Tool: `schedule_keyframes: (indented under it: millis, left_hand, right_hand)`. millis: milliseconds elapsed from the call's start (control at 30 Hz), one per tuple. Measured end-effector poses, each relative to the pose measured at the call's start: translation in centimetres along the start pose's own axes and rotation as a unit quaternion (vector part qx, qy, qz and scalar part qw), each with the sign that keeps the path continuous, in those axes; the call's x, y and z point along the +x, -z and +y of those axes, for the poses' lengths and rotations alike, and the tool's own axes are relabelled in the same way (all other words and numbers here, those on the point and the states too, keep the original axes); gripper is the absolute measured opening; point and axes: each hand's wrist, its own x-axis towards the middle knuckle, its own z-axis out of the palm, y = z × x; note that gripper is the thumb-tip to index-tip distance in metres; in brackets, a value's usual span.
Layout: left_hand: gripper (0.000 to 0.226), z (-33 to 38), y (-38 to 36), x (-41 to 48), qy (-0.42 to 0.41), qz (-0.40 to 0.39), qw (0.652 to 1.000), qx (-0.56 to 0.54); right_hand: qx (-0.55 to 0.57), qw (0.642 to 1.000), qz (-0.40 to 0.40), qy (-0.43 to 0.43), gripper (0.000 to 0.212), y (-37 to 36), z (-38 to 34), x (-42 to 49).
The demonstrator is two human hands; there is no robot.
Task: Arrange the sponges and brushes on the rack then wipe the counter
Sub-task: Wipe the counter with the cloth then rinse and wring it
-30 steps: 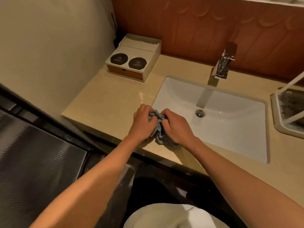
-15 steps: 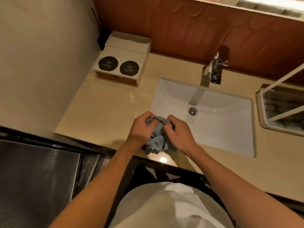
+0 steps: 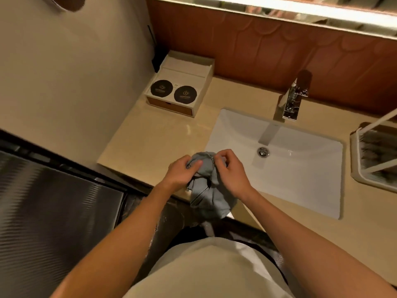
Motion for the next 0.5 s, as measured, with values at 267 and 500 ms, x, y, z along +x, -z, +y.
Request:
schedule_keyframes:
  millis: [267, 500]
  left_hand:
    - [0.034, -0.8, -2.1, 0.2, 0.015, 0.129, 0.980, 0.148]
    - [0.033, -2.4, -6.4, -1.4, -0.233, 0.084, 0.921, 0.299]
  right_hand:
    - [-0.214, 0.970, -0.052, 0.101, 0.063, -0.6, 4.1, -1.3]
    - [-0.421, 0.877, -0.170, 0.155, 0.078, -0.9, 9.7, -3.2]
